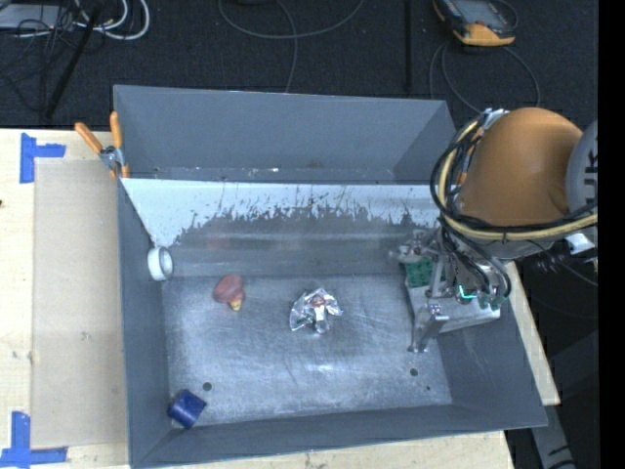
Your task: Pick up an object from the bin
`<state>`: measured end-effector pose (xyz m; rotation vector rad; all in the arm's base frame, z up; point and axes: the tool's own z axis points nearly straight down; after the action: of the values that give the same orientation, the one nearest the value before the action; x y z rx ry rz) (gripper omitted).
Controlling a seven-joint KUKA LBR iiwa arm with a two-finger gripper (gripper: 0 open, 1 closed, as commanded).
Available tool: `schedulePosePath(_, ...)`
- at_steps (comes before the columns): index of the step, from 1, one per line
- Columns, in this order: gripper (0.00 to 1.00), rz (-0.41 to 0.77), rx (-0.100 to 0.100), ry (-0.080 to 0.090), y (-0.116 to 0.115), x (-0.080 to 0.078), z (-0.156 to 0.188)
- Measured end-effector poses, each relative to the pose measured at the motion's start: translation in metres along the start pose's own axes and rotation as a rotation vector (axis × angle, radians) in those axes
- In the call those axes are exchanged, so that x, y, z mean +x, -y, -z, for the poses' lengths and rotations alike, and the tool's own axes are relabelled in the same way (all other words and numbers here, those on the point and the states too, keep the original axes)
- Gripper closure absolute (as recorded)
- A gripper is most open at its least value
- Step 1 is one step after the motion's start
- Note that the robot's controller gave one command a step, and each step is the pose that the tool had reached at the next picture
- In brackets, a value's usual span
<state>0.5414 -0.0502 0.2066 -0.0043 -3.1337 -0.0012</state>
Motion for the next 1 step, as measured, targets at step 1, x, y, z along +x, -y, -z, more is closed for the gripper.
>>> schedulePosePath(1, 0.0, -0.098, -0.001, 0.014, -0.0409, -0.0233, -0.1362)
